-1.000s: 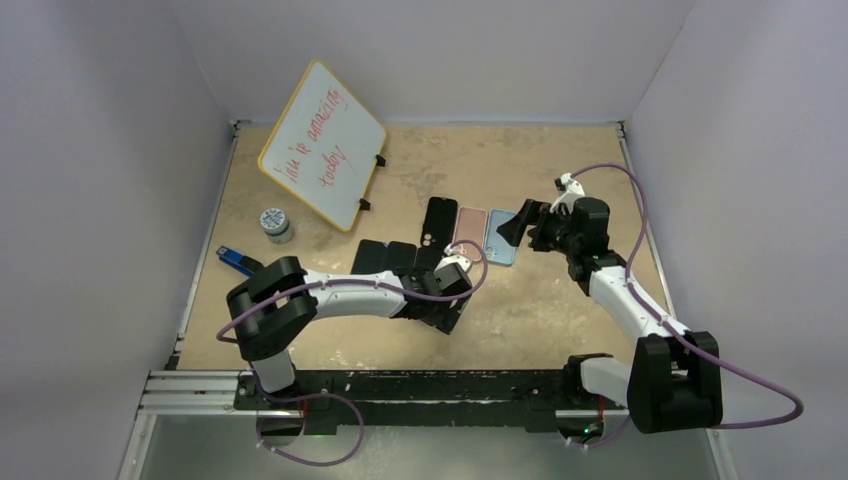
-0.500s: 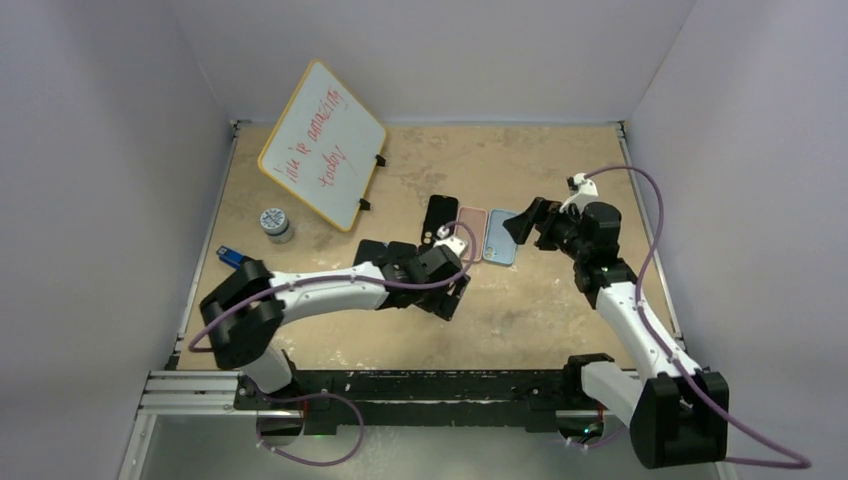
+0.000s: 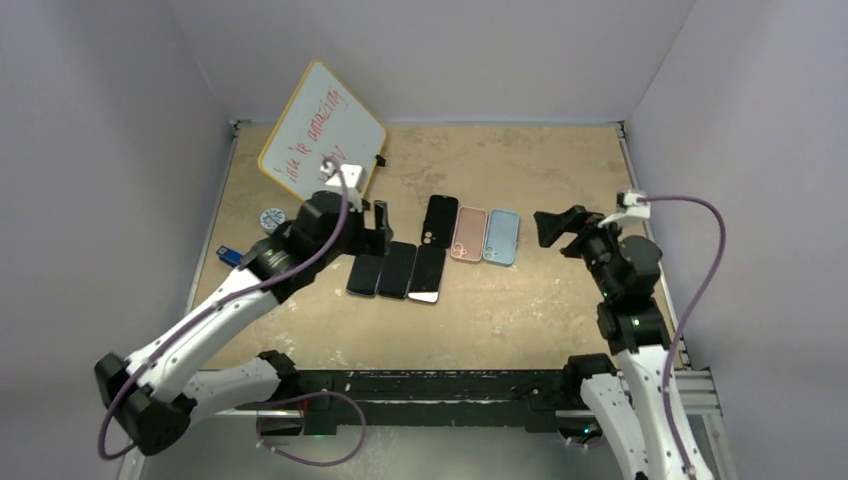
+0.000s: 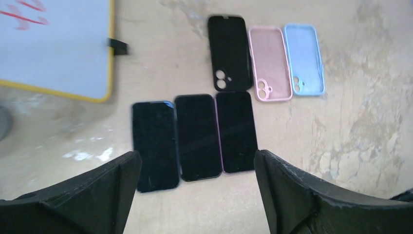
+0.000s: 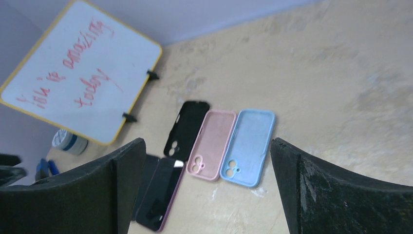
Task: Take the phone out of the phone case
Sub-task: Reset both arms
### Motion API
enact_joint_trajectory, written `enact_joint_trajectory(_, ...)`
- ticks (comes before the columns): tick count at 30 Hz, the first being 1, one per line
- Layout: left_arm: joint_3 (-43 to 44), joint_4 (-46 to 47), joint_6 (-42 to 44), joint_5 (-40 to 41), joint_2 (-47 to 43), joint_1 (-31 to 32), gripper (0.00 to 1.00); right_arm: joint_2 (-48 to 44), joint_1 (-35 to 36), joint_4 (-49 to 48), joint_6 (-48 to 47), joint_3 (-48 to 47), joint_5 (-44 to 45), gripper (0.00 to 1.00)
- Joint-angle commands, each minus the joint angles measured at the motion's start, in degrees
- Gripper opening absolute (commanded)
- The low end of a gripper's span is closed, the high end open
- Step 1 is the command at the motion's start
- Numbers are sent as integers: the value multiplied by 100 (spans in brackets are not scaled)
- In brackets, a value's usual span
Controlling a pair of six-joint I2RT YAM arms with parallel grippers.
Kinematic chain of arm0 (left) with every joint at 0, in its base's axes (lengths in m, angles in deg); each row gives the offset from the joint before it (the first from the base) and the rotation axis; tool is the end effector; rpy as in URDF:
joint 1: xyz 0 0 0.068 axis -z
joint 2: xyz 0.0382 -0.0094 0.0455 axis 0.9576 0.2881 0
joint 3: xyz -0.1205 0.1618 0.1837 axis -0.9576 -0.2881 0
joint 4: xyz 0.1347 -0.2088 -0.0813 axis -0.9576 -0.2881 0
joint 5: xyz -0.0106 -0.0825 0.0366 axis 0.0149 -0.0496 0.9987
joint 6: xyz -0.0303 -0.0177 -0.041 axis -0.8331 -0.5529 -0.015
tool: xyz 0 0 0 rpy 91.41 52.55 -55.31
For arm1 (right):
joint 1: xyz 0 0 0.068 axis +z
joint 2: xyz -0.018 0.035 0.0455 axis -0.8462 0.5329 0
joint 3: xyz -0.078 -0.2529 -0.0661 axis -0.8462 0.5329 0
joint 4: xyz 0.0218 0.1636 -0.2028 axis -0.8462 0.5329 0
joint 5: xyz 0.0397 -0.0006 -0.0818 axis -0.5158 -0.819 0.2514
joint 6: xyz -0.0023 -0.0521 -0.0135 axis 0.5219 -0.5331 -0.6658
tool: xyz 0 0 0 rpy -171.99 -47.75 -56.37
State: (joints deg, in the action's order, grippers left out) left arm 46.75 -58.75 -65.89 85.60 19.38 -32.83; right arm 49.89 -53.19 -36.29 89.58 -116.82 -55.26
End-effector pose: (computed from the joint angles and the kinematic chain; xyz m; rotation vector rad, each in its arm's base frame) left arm 0.1886 -0.1506 0.3259 0.1569 2.1802 -0.4280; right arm 0.1584 0.0181 0.3225 0.1884 1.6097 0.5420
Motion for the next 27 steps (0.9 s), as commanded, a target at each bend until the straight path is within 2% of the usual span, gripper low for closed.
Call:
enact_joint_trajectory(1,289,-625,352,977,-1112,-115,92,-940,23,681,-589,-668,912,99)
enact_joint_trajectory(6,350,-699,746,2421,-2231,-122,95,-1524,41,1320,-869,-1262,1647,99)
enact_joint_trajectory(11,109,-381,1163,3190,-3043,-116,96,-1589,77,1696,-1336,-1577,2418,99)
enact_joint_trajectory(19,-566,241,1396,3716,-3808,-122,96,-2044,779,1324,-1751,-1017,3492,99)
enact_joint_trajectory(27,-801,339,1403,4008,-3746,-139,97,-2213,1225,1051,-1948,-607,3902,99)
